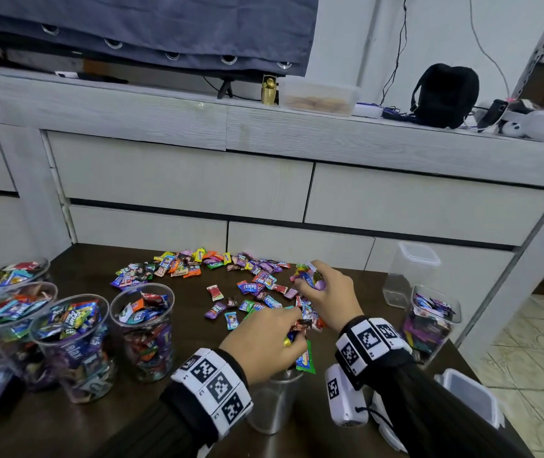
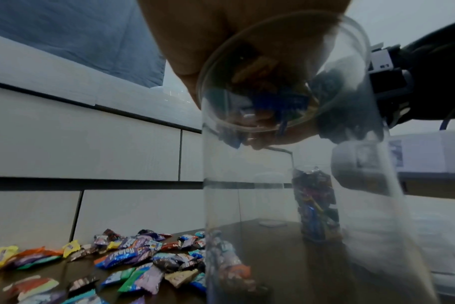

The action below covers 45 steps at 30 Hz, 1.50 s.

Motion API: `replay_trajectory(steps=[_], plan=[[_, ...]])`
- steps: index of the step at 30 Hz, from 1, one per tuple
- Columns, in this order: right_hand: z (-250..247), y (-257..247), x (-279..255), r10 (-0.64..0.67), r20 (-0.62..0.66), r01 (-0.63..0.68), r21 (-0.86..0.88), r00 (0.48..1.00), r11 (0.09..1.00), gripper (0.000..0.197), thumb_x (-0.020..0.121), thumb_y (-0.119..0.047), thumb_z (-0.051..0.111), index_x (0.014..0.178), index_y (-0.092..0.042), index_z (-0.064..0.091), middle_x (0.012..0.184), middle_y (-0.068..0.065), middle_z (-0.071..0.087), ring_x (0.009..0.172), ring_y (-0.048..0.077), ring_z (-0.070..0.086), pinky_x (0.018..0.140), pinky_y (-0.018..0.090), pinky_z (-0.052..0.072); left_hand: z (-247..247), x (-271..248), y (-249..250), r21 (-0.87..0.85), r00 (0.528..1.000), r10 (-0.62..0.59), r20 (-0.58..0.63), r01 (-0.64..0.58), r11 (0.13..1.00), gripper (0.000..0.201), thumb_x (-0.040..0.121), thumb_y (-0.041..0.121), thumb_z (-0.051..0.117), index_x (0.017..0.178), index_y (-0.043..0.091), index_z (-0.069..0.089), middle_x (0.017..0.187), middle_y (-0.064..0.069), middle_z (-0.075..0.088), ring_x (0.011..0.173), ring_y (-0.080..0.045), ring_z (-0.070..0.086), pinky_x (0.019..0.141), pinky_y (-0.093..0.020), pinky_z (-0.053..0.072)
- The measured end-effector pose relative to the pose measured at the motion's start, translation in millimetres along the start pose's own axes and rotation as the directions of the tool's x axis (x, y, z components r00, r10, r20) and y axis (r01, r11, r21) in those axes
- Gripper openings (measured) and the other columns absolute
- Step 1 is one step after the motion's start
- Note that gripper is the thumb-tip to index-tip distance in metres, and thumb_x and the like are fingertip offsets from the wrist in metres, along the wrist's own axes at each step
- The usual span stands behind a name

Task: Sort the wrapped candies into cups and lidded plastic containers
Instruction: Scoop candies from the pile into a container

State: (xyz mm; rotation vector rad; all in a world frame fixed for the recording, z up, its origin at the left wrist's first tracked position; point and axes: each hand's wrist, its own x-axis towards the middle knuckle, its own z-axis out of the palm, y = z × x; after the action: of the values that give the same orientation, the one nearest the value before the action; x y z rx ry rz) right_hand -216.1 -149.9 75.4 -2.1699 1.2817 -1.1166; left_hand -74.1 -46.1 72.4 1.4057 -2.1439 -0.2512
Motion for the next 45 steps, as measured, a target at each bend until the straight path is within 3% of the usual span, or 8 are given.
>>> replay_trajectory(steps=[2, 7, 14, 22, 28, 32, 37, 45], plan=[[0.1, -0.6, -0.7, -0.006, -0.004, 0.006, 0.004, 1.0, 1.0, 0.008, 0.085, -0.029, 0.068, 0.085, -0.023, 0.062, 0.073, -0.011, 0.064, 0.068, -0.004, 0.058, 0.059, 0.006, 0.038, 0.4, 1.4, 0.7, 0.059, 0.998, -0.004, 0.055, 0.001, 0.998, 0.019, 0.091, 0.025, 0.051, 0.08, 0.013, 0.042, 0.071, -0.003, 0.047, 0.068, -0.024, 0.044, 0.063, -0.039, 0.034], [-1.7, -1.0, -2.5, -0.01, 0.02, 0.01, 0.015, 1.0, 1.0, 0.011, 0.086, -0.029, 0.067, 0.09, -0.02, 0.064, 0.077, -0.006, 0.067, 0.07, 0.001, 0.06, 0.062, 0.013, 0.043, -1.4, 6.6, 1.8, 0.176, 0.986, -0.008, 0.164, -0.021, 0.984, 0.016, 0.093, 0.027, 0.048, 0.094, 0.012, 0.047, 0.092, -0.011, 0.06, 0.085, -0.029, 0.056, 0.072, -0.041, 0.043], [-2.3, -0.1, -3.4, -0.024, 0.043, 0.023, 0.021, 0.999, 1.0, 0.007, 0.086, -0.027, 0.066, 0.084, -0.025, 0.06, 0.075, -0.01, 0.064, 0.068, -0.005, 0.058, 0.058, 0.005, 0.038, -0.9, 9.7, 0.8, 0.274, 0.968, 0.017, 0.249, -0.087, 0.958, 0.015, 0.097, 0.025, 0.046, 0.104, 0.011, 0.045, 0.107, -0.012, 0.058, 0.095, -0.033, 0.056, 0.067, -0.035, 0.032], [-4.1, -1.8, 0.5, -0.033, 0.039, 0.032, 0.033, 0.999, 0.999, 0.008, 0.087, -0.029, 0.066, 0.087, -0.026, 0.059, 0.073, -0.014, 0.063, 0.068, -0.011, 0.057, 0.057, 0.004, 0.038, -3.3, 6.1, -4.2, 0.233, 0.969, 0.093, 0.228, -0.147, 0.961, 0.019, 0.089, 0.032, 0.051, 0.082, 0.017, 0.041, 0.094, -0.01, 0.059, 0.085, -0.029, 0.055, 0.064, -0.032, 0.033], [-4.4, -2.7, 2.6, -0.037, 0.011, 0.036, 0.023, 0.999, 0.999, 0.008, 0.086, -0.029, 0.067, 0.088, -0.025, 0.06, 0.072, -0.01, 0.064, 0.066, -0.007, 0.058, 0.056, 0.005, 0.038, -5.3, 4.2, -4.5, 0.233, 0.963, 0.127, 0.238, -0.183, 0.955, 0.025, 0.09, 0.032, 0.05, 0.098, 0.009, 0.056, 0.1, -0.011, 0.061, 0.09, -0.029, 0.056, 0.073, -0.04, 0.046], [-4.2, -1.6, 4.3, -0.037, -0.021, 0.037, -0.016, 0.999, 0.999, 0.01, 0.084, -0.029, 0.069, 0.09, -0.022, 0.065, 0.074, -0.005, 0.067, 0.066, -0.001, 0.058, 0.058, 0.005, 0.038, -8.1, 3.0, -1.0, 0.248, 0.971, 0.14, 0.192, -0.186, 0.951, 0.017, 0.086, 0.028, 0.05, 0.09, 0.012, 0.051, 0.098, -0.011, 0.06, 0.09, -0.032, 0.056, 0.07, -0.036, 0.038], [-4.8, -0.8, 4.6, -0.025, -0.007, 0.025, -0.012, 1.0, 1.0, 0.009, 0.085, -0.03, 0.068, 0.089, -0.028, 0.06, 0.07, -0.015, 0.062, 0.065, -0.007, 0.059, 0.056, 0.006, 0.04, -13.2, 0.4, 2.3, 0.466, 0.962, 0.205, 0.18, -0.267, 0.844, 0.042, 0.082, 0.047, 0.033, 0.095, 0.016, 0.059, 0.093, -0.003, 0.06, 0.089, -0.024, 0.056, 0.061, -0.032, 0.028], [-4.1, -0.7, 3.8, -0.026, 0.0, 0.026, 0.005, 1.0, 1.0, 0.01, 0.086, -0.03, 0.068, 0.091, -0.027, 0.06, 0.07, -0.017, 0.061, 0.065, -0.01, 0.058, 0.056, 0.005, 0.041, -13.3, -4.9, -0.9, 0.488, 0.974, 0.159, 0.159, -0.218, 0.845, 0.049, 0.088, 0.057, 0.039, 0.103, 0.018, 0.064, 0.098, 0.0, 0.058, 0.094, -0.02, 0.053, 0.077, -0.035, 0.04]])
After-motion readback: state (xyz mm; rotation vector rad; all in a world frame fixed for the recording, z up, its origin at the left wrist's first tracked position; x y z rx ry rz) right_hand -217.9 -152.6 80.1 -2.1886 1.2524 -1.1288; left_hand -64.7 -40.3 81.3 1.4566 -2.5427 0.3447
